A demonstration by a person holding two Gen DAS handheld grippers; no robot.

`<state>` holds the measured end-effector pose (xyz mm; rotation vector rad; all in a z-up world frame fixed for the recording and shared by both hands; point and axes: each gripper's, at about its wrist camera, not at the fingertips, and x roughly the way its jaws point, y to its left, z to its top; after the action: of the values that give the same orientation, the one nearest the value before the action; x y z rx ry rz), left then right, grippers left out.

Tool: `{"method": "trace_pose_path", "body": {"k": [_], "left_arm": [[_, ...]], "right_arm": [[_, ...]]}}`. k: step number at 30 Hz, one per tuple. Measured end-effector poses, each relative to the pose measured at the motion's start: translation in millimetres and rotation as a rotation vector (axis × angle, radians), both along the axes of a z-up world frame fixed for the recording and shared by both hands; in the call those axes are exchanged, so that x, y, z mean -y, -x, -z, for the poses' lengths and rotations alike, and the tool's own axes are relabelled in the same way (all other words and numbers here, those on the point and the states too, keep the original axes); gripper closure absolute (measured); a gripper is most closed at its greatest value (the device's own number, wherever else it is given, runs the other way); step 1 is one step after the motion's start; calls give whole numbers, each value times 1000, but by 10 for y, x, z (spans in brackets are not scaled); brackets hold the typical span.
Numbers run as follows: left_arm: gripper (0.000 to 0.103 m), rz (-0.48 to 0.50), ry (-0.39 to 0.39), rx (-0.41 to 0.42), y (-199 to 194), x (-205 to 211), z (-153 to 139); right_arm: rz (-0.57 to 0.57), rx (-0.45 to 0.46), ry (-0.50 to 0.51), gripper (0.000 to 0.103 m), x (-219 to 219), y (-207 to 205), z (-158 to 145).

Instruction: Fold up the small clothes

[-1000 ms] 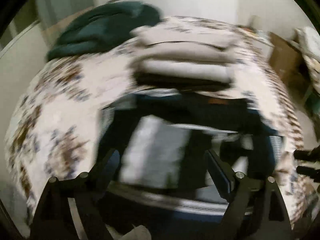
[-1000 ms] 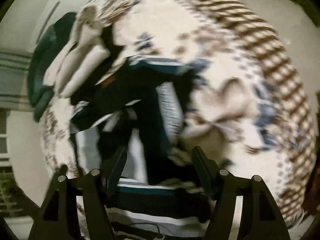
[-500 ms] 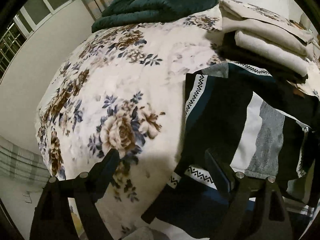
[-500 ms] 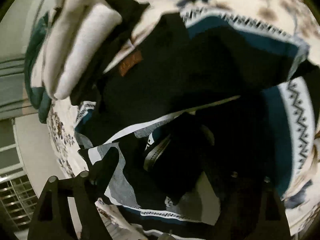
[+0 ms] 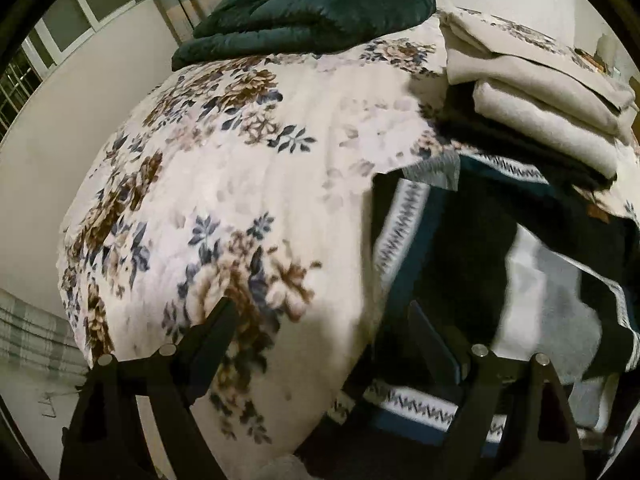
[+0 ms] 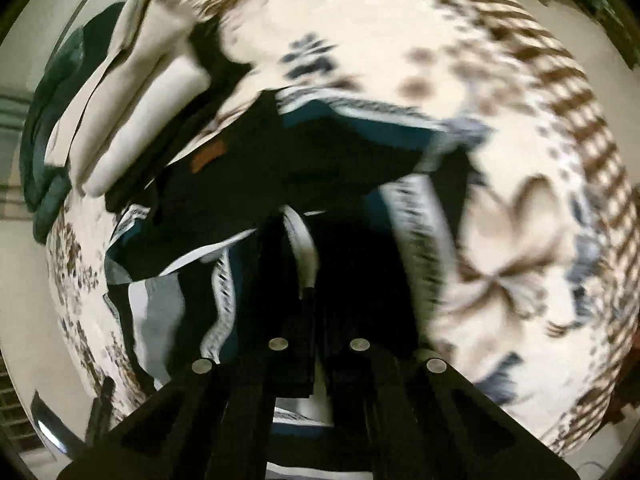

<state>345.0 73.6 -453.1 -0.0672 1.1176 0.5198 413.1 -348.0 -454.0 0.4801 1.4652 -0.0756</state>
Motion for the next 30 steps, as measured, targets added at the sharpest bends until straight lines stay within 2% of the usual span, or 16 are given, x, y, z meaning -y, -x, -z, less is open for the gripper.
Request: {"method": "trace_pose_path", "body": {"k": [2, 6, 7, 8, 9, 10, 13, 14, 16, 20, 21, 22, 23, 27, 29, 30], "left_arm": [[16, 2, 1, 7, -112, -42, 7], [16, 9, 0, 6, -298, -91, 67], [16, 13, 0, -1, -351, -106, 96], [16, 18, 1, -6, -392, -119, 116], [16, 21, 1, -9, -421, -131, 132], [16, 24, -1, -13, -459, -147, 151], [16, 31, -10, -20, -505, -162, 183], [16, 32, -12, -24, -514, -164, 200], [16, 35, -8, -31, -531, -165, 227], [16, 45, -3, -47, -560, -139, 298], [16, 50, -1, -48, -566, -130, 315], [16, 53, -2, -49, -571, -123, 323], [16, 57, -3, -50, -578, -117, 331], [16, 66, 0, -44, -618, -129, 352], [16, 68, 1, -45, -655, -143, 382], [16, 68, 2, -47, -675, -151, 401]], "right_arm": [[16, 6, 52, 101, 185, 100, -37], [-50, -79, -1, 98, 377, 151, 121], [-64, -99, 10, 93, 372, 156, 144], [-76, -106, 43, 80, 375, 165, 128], [-72, -88, 79, 71, 388, 173, 65], [-53, -58, 96, 58, 410, 179, -20], [17, 37, 45, 53, 537, 165, -237], [38, 69, 17, 46, 549, 138, -287], [48, 92, -7, 44, 555, 82, -285], [-18, 29, -22, 45, 294, -119, 56], [-56, 11, -13, 59, 192, -131, 143], [-95, 2, 25, 94, 111, -132, 179], [-122, 1, 60, 100, 65, -128, 188], [-96, 77, 170, 100, 127, 25, -75], [-52, 78, 194, 100, 260, 94, -122], [-44, 44, 199, 100, 335, 119, -59]]}}
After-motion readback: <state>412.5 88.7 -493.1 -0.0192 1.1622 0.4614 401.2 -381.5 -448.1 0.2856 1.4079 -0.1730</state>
